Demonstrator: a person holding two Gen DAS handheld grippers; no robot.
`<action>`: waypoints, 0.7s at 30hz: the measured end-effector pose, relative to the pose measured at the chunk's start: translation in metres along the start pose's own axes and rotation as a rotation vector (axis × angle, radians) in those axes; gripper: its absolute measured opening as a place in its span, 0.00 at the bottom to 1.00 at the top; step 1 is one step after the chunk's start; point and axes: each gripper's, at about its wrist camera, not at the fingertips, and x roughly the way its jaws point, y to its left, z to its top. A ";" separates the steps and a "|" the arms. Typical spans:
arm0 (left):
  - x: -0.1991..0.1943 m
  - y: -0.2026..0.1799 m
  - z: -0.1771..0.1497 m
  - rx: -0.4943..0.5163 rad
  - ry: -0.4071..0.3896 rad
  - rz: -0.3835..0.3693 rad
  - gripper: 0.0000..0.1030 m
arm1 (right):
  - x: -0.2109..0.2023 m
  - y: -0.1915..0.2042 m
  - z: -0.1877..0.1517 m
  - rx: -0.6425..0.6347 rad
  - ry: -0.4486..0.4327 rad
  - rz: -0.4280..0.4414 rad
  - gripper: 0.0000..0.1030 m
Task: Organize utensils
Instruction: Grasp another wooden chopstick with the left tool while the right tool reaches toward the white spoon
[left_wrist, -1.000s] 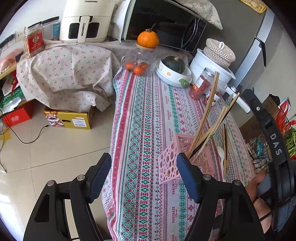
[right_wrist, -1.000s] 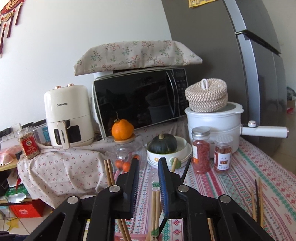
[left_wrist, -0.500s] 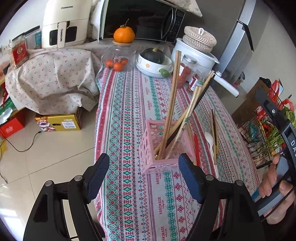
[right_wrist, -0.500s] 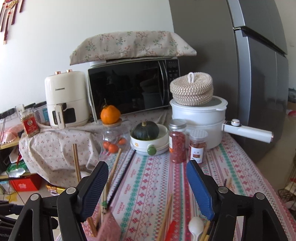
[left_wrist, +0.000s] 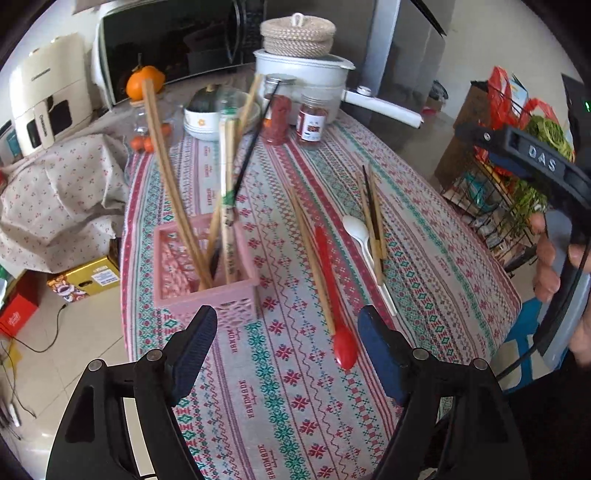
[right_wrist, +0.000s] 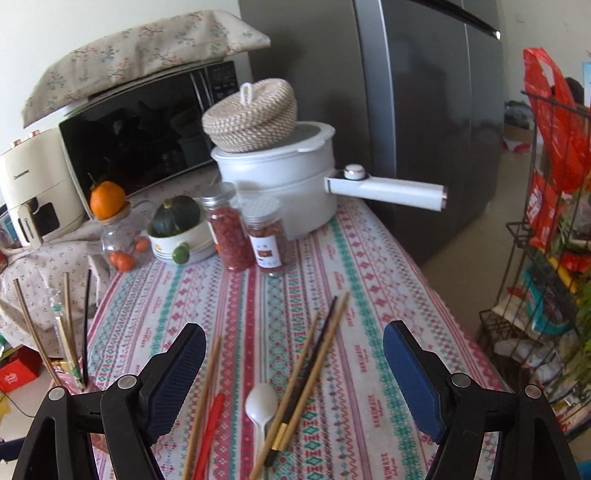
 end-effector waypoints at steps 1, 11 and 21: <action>0.004 -0.009 -0.001 0.021 0.010 -0.007 0.78 | 0.003 -0.007 0.001 0.007 0.024 -0.009 0.82; 0.057 -0.079 0.028 0.067 0.077 -0.008 0.78 | 0.043 -0.066 -0.003 0.019 0.268 -0.106 0.83; 0.158 -0.093 0.107 -0.041 0.107 -0.037 0.31 | 0.076 -0.123 -0.008 0.187 0.409 -0.082 0.83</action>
